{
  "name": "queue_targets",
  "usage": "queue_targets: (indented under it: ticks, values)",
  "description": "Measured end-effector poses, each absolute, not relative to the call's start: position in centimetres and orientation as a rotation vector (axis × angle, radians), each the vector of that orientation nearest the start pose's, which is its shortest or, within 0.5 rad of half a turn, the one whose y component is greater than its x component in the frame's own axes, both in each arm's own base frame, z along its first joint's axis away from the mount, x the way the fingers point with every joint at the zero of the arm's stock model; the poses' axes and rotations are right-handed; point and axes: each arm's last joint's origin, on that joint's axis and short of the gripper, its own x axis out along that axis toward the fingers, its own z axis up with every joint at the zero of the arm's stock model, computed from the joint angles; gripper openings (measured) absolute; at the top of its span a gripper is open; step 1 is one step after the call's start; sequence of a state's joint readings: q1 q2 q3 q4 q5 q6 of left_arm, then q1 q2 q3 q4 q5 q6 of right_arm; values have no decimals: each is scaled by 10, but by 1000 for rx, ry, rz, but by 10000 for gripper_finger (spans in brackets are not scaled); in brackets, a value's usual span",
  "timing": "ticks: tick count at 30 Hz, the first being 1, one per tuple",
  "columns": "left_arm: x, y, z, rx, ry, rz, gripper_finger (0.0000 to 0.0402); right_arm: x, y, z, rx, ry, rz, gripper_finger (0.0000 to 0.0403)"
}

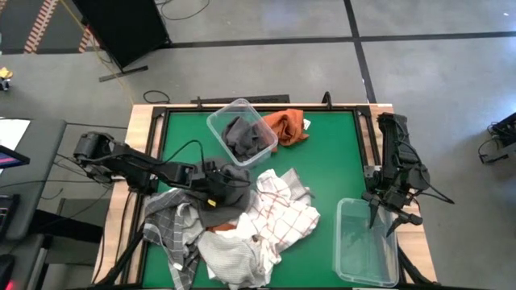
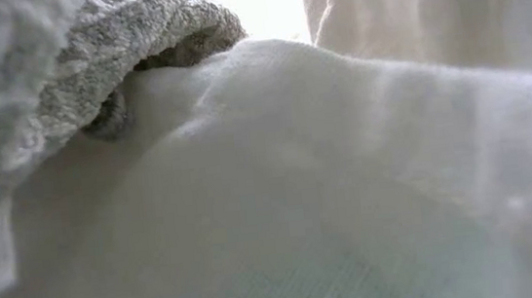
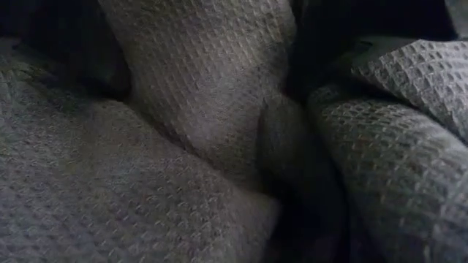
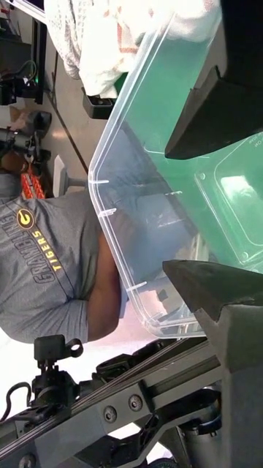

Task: Sort towels by color in basket
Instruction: Put the gray towel into the top transparent bin

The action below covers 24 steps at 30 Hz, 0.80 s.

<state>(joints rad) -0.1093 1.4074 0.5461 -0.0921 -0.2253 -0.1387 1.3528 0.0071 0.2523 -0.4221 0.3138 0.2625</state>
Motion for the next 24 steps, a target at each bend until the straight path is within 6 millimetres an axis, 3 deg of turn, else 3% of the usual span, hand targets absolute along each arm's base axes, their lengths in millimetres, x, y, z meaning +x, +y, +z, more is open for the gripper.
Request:
queue_targets:
  ticks: [3, 6, 13, 14, 19, 24]
  values:
    - [233, -19, 134, 1, 928, 185, 334, 24, 69, 206, 101, 259, 1011, 264]
    - [232, -19, 132, -14, 934, 192, 277, 24, 69, 206, 101, 259, 1010, 264]
    - [233, -19, 133, 43, 921, 170, 42, 24, 69, 206, 101, 259, 1011, 264]
    - [233, -19, 133, 55, 920, 163, 24, 25, 69, 206, 101, 259, 1010, 264]
    - [237, -19, 150, 93, 939, 140, 10, 24, 69, 206, 101, 259, 1011, 264]
    - [243, -25, 211, 136, 838, 112, 7, 24, 69, 206, 98, 262, 1010, 264]
